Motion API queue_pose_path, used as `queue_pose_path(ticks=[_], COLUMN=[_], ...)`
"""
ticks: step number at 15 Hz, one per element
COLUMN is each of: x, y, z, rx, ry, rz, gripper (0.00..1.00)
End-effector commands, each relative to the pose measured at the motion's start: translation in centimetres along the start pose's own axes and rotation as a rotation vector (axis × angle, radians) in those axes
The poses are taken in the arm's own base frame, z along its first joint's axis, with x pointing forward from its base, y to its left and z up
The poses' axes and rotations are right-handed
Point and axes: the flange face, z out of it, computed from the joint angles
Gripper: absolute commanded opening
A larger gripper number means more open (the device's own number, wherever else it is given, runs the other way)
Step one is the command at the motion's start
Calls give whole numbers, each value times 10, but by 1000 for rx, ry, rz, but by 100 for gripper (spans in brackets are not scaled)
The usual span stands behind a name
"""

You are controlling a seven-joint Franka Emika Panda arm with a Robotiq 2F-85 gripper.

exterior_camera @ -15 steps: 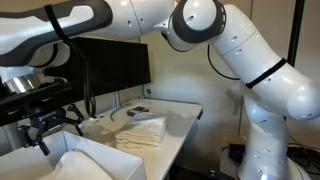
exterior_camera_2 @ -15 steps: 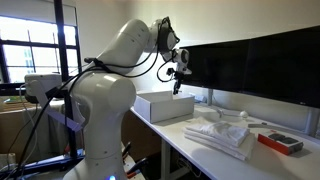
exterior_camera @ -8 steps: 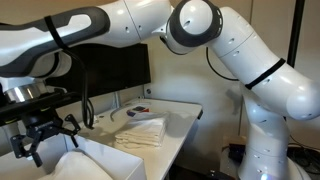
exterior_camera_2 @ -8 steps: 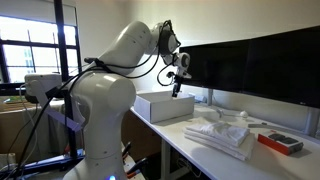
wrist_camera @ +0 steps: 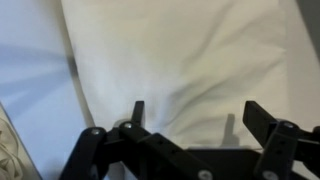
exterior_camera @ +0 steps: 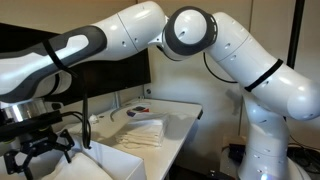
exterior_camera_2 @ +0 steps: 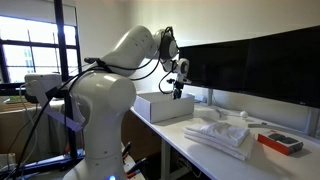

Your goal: Pick up three towel from the table and put it in the box.

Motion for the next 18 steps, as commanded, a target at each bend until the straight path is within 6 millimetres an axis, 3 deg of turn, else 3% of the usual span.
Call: queue_pose_path(ticks=[1,9,13,15,18], x=[-8,1,-5,-7,-15], y=[-11,4,3,-1,-7], z=[22,60,75,70,38], rx=[-45,-162,-166,-160,-155], ry=[48,46,41,51,108], rz=[-58,-59,-63,-71,-85], gripper=[100,100,100,100,100])
